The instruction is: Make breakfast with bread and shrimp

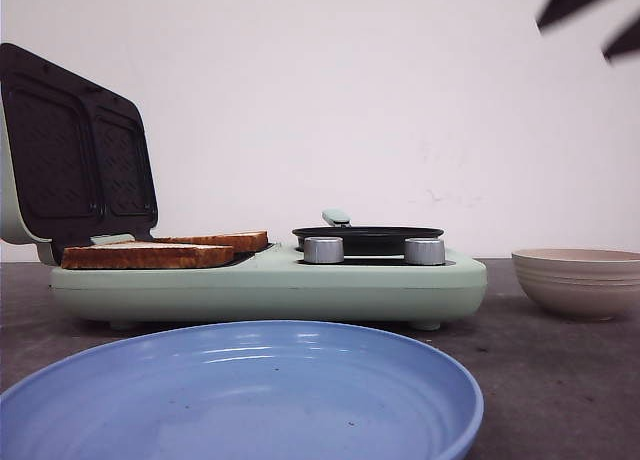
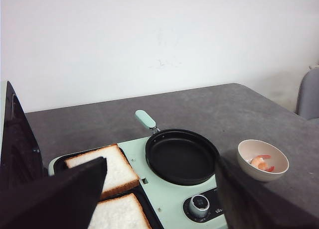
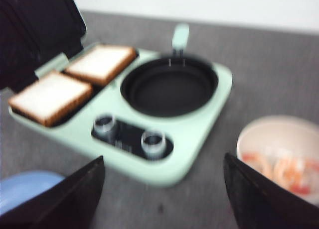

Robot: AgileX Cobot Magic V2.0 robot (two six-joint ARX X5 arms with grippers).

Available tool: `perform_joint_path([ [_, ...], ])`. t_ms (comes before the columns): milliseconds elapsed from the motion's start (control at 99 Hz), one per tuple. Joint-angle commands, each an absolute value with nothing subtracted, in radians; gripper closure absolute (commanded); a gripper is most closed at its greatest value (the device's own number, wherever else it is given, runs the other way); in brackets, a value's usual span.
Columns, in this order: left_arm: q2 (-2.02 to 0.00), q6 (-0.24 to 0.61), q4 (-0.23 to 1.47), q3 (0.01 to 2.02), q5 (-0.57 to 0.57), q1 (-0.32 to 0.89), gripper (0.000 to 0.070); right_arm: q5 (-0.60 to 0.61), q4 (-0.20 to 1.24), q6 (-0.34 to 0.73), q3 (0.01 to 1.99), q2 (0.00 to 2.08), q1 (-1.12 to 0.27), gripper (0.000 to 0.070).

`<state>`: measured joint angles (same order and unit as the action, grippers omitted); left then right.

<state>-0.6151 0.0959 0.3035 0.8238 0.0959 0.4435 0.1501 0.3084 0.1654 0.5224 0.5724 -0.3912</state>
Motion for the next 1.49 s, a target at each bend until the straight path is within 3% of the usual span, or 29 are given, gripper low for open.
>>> perform_joint_path([
  [0,-0.619,0.091,0.292,0.83,0.094,0.45,0.0307,0.15,0.311,0.21,0.516,0.542,-0.395,0.0249],
  [162,-0.62,0.108,0.289,0.83,0.094,0.45,0.0307,0.15,0.369,0.209,0.509,0.495,-0.395,0.0249],
  [313,-0.62,0.185,0.261,0.83,0.089,0.448,0.0307,0.15,0.376,0.21,0.509,0.492,-0.395,0.0249],
  [636,-0.678,0.476,0.194,0.877,0.055,0.349,0.0307,0.154,0.378,0.202,0.509,0.493,-0.395,0.0249],
  [960,-0.76,0.83,0.065,0.896,0.252,0.092,0.0307,0.154,0.381,0.194,0.509,0.493,-0.395,0.0249],
  [970,-0.77,0.9,0.054,0.896,0.316,0.023,0.0307,0.154,0.386,0.192,0.509,0.493,-0.395,0.0249],
  [1071,-0.781,0.975,0.059,0.896,0.4,-0.063,0.0306,0.154,0.392,0.181,0.509,0.495,-0.395,0.0249],
  [1283,-0.784,1.045,0.061,0.896,0.504,-0.204,0.0307,0.154,0.397,0.168,0.509,0.495,-0.395,0.0249],
  [1485,-0.785,1.005,0.153,0.896,0.508,-0.277,0.0307,0.154,0.397,0.168,0.509,0.494,-0.395,0.0249],
])
